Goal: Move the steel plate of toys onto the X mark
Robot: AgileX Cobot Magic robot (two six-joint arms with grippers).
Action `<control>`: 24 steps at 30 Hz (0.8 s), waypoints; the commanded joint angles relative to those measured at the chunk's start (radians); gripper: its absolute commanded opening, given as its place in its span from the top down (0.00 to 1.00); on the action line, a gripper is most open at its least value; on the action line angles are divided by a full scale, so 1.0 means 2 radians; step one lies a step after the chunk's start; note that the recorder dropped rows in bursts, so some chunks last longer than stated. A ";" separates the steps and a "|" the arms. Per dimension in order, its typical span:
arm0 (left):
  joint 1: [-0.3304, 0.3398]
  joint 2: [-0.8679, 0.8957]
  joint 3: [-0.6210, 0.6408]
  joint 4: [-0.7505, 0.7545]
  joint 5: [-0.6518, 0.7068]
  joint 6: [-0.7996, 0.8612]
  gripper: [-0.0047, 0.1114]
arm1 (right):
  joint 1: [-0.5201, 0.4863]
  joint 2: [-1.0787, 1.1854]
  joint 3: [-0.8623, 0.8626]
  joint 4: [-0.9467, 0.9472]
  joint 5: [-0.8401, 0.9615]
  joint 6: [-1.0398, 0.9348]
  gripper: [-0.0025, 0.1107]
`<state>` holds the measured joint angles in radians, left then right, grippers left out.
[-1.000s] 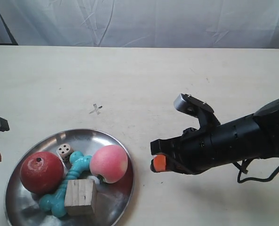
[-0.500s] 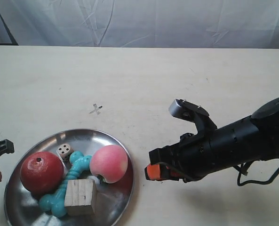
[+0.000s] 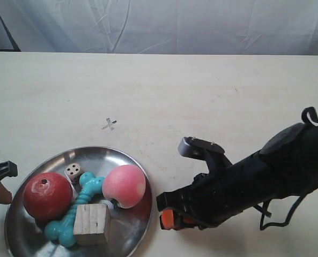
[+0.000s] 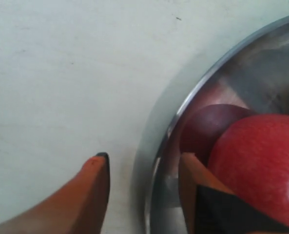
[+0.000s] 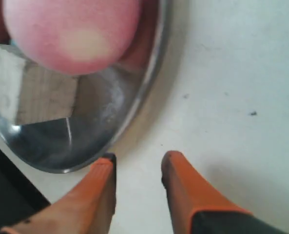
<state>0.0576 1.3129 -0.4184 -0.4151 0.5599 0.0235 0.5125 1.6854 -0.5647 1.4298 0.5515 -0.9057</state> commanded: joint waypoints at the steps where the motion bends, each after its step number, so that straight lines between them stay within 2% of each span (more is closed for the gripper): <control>1: 0.002 0.001 0.002 -0.005 -0.004 0.002 0.58 | 0.001 0.050 -0.009 0.023 -0.003 -0.001 0.67; 14: 0.002 0.023 0.008 -0.013 -0.030 0.002 0.58 | 0.003 0.121 -0.058 0.050 0.035 -0.022 0.67; 18: 0.002 0.061 0.008 -0.043 -0.033 0.013 0.58 | 0.003 0.121 -0.058 0.058 0.032 -0.022 0.67; 24: 0.002 0.102 0.008 -0.114 -0.040 0.082 0.58 | 0.003 0.121 -0.058 0.076 0.028 -0.022 0.67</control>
<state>0.0576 1.4831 -0.4088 -0.5748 0.4995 0.1213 0.5125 1.9101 -0.6819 1.5668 0.6609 -0.9381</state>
